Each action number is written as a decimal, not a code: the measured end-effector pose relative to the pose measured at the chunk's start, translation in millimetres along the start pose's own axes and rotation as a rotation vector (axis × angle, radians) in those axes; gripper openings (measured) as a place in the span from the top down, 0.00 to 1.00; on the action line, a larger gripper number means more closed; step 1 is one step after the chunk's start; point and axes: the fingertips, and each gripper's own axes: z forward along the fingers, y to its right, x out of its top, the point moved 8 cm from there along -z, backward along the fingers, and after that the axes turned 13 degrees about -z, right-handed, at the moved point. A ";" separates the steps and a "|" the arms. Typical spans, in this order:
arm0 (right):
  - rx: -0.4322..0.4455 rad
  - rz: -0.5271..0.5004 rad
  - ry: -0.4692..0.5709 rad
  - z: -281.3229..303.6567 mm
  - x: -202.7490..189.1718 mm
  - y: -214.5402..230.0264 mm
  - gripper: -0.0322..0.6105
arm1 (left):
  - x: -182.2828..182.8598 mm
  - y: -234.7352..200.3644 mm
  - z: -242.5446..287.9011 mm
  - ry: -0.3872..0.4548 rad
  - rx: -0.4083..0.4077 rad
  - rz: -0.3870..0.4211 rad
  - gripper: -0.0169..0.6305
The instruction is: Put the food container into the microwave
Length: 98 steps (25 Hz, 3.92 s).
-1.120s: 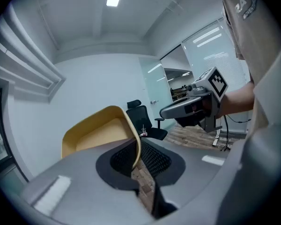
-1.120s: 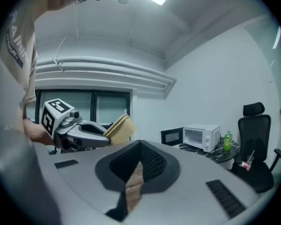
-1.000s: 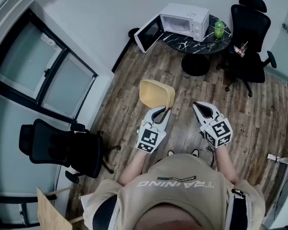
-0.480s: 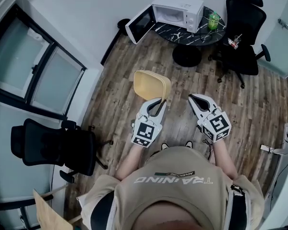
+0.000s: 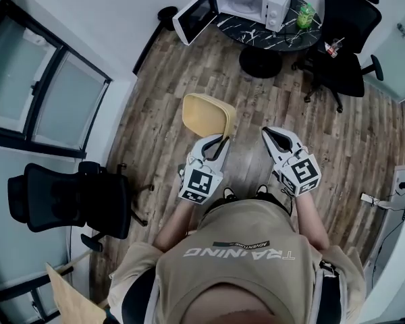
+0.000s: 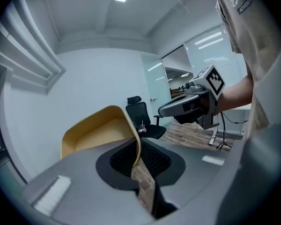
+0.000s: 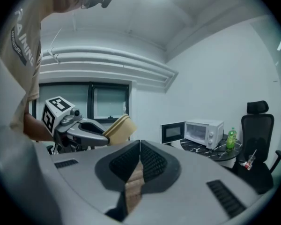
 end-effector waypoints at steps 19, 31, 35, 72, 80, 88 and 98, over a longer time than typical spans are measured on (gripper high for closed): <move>0.040 -0.017 -0.028 24.2 -41.4 74.1 0.93 | 28.2 -14.8 96.2 -0.054 -0.034 0.028 0.92; 0.091 -0.031 0.027 53.6 -74.4 175.4 0.93 | 59.4 -5.7 197.3 -0.082 0.018 0.093 0.92; 0.121 -0.005 0.016 54.5 -77.4 190.7 0.93 | 61.0 -6.4 211.0 -0.111 0.029 0.066 0.92; -0.114 0.106 -0.006 192.2 -31.3 229.0 0.93 | 67.6 -187.5 262.7 -0.056 -0.125 0.128 0.92; -0.115 0.039 -0.009 210.1 -16.0 238.2 0.93 | 60.1 -204.4 265.7 -0.047 -0.115 0.083 0.92; -0.001 0.033 0.078 214.7 -16.1 249.2 0.93 | 84.9 -198.8 261.6 -0.056 -0.034 0.128 0.92; 0.141 0.020 0.146 214.0 -21.2 262.7 0.93 | 97.7 -183.5 272.0 -0.075 0.037 0.132 0.92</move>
